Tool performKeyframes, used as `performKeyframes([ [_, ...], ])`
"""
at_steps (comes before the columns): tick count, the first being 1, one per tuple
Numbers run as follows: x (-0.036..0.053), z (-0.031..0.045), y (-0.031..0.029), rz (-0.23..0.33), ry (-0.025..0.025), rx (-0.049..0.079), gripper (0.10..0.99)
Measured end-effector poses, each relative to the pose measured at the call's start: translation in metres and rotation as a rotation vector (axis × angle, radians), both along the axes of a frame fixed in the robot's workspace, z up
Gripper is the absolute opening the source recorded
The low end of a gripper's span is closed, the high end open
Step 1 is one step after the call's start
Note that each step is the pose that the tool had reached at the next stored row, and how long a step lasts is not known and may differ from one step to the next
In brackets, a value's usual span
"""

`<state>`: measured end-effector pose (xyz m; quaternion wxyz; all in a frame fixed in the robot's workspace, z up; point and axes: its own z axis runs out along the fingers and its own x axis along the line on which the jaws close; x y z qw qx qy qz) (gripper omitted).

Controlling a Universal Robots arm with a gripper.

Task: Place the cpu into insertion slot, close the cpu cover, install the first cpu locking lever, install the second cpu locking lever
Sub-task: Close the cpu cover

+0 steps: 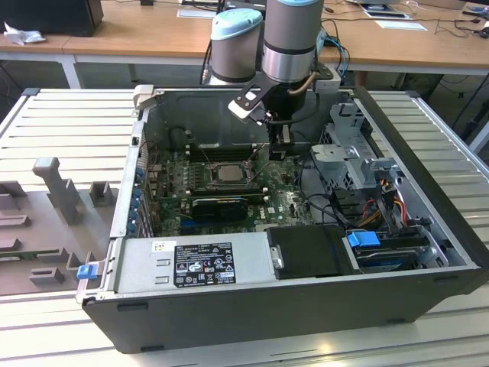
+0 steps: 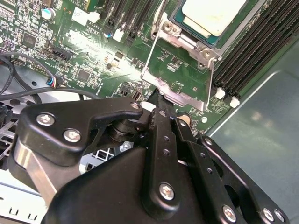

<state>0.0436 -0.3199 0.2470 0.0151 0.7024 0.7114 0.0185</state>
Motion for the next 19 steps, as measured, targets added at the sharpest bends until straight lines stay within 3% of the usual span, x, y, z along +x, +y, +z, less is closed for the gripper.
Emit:
performKeyframes([
  [19,-0.0082,0.0,0.0,0.0,0.0,0.0,0.106],
])
